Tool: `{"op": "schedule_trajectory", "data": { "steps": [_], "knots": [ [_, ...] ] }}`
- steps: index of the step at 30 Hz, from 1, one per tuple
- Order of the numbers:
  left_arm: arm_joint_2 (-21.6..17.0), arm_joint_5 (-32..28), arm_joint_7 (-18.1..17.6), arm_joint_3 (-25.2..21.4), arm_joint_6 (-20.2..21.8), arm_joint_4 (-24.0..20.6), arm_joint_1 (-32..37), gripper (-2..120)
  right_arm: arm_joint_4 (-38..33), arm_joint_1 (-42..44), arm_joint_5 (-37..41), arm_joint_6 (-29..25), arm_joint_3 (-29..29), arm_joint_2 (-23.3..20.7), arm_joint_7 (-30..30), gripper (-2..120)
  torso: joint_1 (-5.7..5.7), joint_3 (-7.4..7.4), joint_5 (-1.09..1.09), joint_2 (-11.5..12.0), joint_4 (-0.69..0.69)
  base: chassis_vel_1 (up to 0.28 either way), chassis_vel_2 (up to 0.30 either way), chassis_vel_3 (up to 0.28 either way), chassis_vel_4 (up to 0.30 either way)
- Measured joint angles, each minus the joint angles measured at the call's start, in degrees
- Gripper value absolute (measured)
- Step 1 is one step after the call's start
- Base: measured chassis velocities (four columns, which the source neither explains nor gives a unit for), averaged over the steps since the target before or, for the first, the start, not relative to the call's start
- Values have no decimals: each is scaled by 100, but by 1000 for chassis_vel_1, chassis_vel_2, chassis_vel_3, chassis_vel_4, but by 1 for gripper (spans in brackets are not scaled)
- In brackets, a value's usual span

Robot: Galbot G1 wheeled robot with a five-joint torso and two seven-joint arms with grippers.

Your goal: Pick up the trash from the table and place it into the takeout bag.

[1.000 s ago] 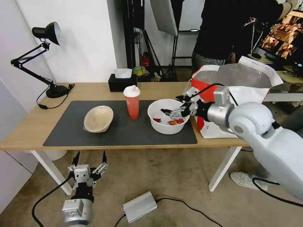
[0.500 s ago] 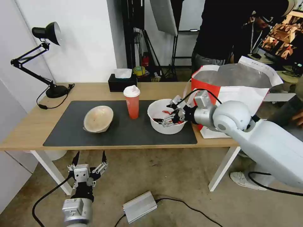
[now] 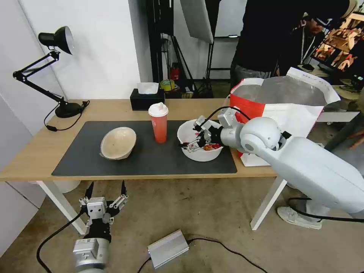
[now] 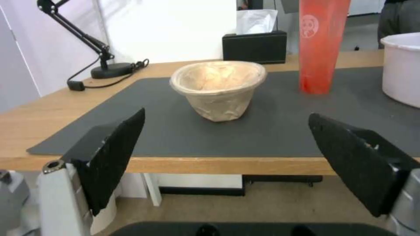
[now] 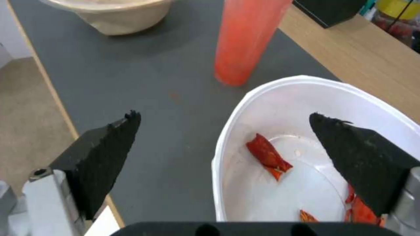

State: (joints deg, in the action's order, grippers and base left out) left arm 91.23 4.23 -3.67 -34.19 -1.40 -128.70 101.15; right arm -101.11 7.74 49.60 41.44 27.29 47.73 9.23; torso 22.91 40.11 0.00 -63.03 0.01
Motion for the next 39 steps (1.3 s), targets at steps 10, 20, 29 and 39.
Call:
{"op": "schedule_trajectory", "data": {
  "steps": [10,20,29,39],
  "knots": [
    [1,0,-4,-2,-10,-15,19,100,142,-7,165,-1,201,102,-372,99,0,0,0,0,-1,0,0,0,0],
    [1,0,-6,2,-17,0,15,100,281,59,324,-1,375,195,-755,98,0,0,0,0,-1,0,0,0,0],
    [1,0,-9,-6,-32,18,8,100,427,52,377,-1,502,343,-980,98,0,0,0,0,0,0,0,0,0],
    [1,-5,-16,-17,-97,48,20,100,565,121,428,-1,515,384,-1145,98,0,0,0,0,0,0,0,0,0]
  ]
}}
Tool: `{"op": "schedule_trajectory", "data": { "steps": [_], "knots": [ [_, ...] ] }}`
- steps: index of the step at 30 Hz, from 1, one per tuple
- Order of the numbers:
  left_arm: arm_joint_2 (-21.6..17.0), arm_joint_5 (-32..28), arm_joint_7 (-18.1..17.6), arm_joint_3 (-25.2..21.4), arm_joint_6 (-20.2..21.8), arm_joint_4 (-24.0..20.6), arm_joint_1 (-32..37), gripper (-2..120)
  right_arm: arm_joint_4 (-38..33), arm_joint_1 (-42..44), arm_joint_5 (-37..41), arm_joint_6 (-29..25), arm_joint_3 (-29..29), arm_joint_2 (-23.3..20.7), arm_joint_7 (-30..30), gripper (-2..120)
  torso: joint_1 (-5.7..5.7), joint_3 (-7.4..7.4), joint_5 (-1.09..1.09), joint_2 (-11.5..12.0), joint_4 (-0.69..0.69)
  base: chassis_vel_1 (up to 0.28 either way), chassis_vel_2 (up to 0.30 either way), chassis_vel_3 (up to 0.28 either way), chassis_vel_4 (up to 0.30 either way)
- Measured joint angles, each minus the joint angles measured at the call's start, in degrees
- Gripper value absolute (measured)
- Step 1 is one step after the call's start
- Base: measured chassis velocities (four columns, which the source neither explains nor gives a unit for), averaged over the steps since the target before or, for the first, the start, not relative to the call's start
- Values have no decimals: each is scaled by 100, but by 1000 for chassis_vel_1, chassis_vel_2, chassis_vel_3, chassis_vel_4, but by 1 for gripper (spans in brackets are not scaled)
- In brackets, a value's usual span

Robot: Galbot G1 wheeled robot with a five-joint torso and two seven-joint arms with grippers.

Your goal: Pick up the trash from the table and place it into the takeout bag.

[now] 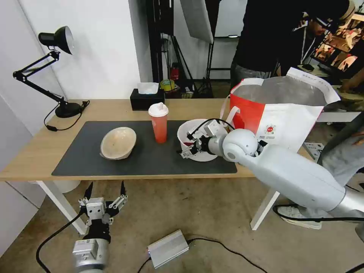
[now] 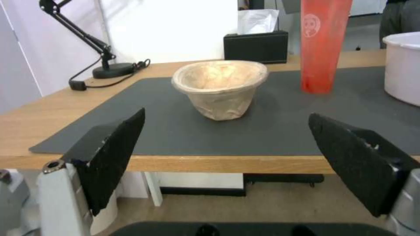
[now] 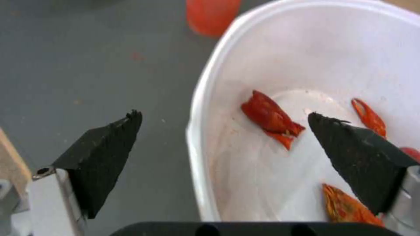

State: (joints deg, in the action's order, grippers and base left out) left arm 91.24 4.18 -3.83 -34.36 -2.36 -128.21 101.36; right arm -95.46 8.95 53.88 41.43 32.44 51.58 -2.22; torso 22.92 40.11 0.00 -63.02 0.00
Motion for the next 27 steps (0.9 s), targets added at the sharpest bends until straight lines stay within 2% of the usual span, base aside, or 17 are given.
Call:
{"op": "schedule_trajectory", "data": {
  "steps": [27],
  "knots": [
    [0,6,-1,25,-46,87,-15,100,210,49,-3,-3,-11,-73,-114,97,-1,-1,0,-1,0,0,0,0,0]
  ]
}}
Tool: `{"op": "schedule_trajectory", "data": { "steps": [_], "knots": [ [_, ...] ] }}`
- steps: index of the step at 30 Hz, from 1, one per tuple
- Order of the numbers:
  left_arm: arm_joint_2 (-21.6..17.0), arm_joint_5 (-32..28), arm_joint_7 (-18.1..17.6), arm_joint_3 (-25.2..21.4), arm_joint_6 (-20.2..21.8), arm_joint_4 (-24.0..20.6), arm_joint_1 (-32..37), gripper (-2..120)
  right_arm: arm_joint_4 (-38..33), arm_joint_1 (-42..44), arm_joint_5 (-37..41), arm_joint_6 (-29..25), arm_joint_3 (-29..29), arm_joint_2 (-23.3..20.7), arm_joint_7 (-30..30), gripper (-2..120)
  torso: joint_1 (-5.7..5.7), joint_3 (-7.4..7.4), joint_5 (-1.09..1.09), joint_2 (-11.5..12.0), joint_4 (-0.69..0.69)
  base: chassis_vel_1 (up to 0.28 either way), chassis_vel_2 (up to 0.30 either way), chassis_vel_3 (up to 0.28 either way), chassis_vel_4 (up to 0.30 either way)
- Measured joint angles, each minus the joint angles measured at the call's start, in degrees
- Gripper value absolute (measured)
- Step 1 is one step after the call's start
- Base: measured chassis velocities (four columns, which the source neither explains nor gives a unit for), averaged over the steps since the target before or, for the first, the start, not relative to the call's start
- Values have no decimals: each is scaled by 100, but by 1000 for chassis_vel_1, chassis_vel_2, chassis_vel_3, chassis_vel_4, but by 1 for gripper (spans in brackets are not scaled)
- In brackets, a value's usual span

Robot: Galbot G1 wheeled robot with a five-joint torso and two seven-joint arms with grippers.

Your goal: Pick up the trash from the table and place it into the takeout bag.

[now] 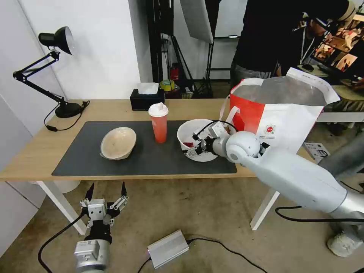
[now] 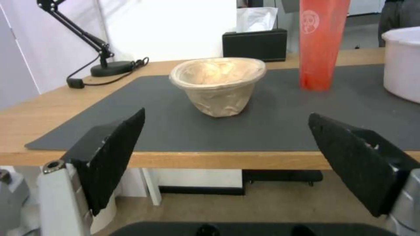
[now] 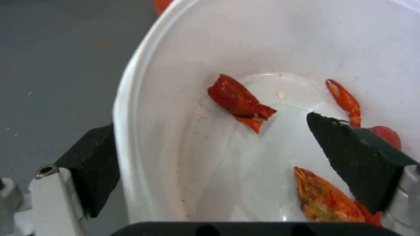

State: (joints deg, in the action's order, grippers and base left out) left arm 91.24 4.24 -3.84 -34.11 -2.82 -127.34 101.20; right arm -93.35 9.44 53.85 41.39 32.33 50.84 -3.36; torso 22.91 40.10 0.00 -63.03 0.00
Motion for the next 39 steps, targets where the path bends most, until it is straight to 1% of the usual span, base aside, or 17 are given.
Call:
{"op": "schedule_trajectory", "data": {
  "steps": [13,16,19,20,24,25,27,29,30,31,33,34,35,36,39],
  "knots": [
    [0,5,2,2,-1,0,5,100,27,12,-14,8,30,29,-45,97,1,1,0,1,0,0,0,0,0],
    [0,5,2,0,-1,-2,7,100,12,11,-14,8,44,42,-72,95,1,1,0,1,0,0,0,0,0],
    [0,5,2,-1,-5,-4,10,100,-1,9,-12,8,52,56,-90,81,1,1,0,1,0,0,0,0,0],
    [0,5,2,-1,-5,-4,10,100,-1,9,-12,8,52,56,-90,81,1,1,0,1,0,0,0,0,0],
    [0,5,1,1,-8,-5,10,100,-15,-6,-9,7,55,57,-102,64,1,1,0,1,0,0,0,0,0],
    [0,5,1,1,-8,-5,10,100,-15,-6,-9,7,55,57,-102,64,1,1,0,1,0,0,0,0,0],
    [0,6,1,4,-9,-5,9,100,-26,-31,-3,7,59,53,-105,53,1,1,0,1,0,0,0,0,0],
    [0,7,0,8,-10,-4,4,100,-30,-57,2,6,71,52,-108,45,1,1,0,1,0,0,0,0,0],
    [0,7,0,8,-10,-4,4,100,-30,-57,2,6,71,52,-108,45,1,1,0,1,0,0,0,0,0],
    [0,7,0,12,-11,-4,1,100,-30,-67,7,6,81,53,-109,38,1,1,0,1,0,0,0,0,0],
    [0,8,0,16,-12,-4,-1,100,-28,-71,13,4,98,62,-115,32,1,1,0,1,0,0,0,0,0],
    [0,8,0,16,-12,-4,-2,100,-26,-71,15,3,107,66,-120,25,0,1,0,0,0,0,0,0,0],
    [0,8,0,16,-12,-4,-2,100,-26,-71,15,3,107,66,-120,25,0,1,0,0,0,0,0,0,0],
    [1,9,0,16,-13,-4,-1,100,-26,-71,15,2,113,69,-123,22,1,0,0,1,0,0,0,0,0],
    [1,9,-1,17,-16,-5,2,100,-42,-68,17,2,126,75,-132,8,1,1,0,1,0,0,0,0,0]
  ]
}}
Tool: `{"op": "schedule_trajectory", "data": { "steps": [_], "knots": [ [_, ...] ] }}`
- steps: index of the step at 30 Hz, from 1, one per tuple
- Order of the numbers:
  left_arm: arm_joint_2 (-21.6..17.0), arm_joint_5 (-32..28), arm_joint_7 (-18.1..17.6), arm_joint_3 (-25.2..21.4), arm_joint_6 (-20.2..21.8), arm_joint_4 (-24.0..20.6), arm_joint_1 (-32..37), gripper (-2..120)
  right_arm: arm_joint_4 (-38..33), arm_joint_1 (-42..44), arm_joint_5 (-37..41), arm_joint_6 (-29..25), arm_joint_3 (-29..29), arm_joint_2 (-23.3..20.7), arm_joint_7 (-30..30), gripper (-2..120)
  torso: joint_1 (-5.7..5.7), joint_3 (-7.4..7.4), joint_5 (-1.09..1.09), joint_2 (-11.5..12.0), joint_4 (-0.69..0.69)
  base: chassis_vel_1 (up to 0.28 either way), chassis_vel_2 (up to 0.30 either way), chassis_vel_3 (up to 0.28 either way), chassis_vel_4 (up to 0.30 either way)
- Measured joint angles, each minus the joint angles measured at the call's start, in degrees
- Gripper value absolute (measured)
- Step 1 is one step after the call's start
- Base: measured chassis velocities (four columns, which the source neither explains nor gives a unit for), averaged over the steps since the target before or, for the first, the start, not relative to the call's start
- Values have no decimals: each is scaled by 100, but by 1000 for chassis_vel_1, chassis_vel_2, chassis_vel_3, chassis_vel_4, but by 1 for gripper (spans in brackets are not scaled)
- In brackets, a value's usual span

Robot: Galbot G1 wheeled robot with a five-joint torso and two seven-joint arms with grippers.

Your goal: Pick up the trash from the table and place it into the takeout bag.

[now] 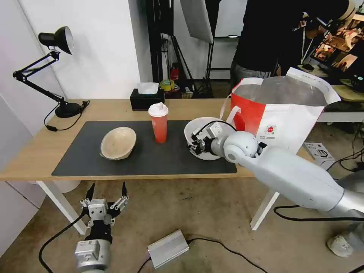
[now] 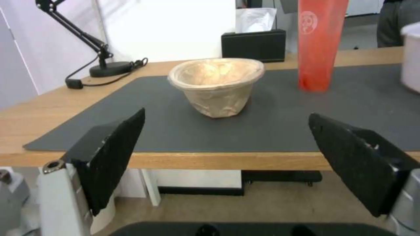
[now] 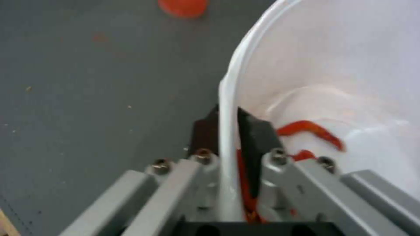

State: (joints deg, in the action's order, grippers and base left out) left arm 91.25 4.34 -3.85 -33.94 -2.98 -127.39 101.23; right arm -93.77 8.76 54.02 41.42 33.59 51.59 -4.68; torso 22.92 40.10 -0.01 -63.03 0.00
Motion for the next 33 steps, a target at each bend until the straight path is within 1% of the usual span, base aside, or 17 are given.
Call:
{"op": "schedule_trajectory", "data": {
  "steps": [1,3,18,24,29,33],
  "knots": [
    [0,0,0,0,0,0,0,100,0,0,0,0,0,0,0,8,0,0,0,0,0,0,0,0,0],
    [1,1,0,3,-1,0,2,100,-11,-5,4,0,6,5,-19,0,0,0,0,0,0,0,0,0,0],
    [1,4,-1,12,-7,12,2,100,-164,-13,172,0,36,-60,-128,0,0,0,1,0,0,0,0,0,0],
    [0,4,-1,14,-7,9,-3,100,-510,-156,377,0,126,-283,-179,0,0,0,1,0,0,0,0,0,0],
    [0,4,-2,22,-7,8,-1,100,-671,-275,482,0,181,-347,-212,0,0,0,0,1,0,0,0,0,0],
    [0,4,-1,21,-14,-8,11,100,-960,-384,610,0,276,-383,-311,0,0,0,0,0,0,0,0,0,0]
  ]
}}
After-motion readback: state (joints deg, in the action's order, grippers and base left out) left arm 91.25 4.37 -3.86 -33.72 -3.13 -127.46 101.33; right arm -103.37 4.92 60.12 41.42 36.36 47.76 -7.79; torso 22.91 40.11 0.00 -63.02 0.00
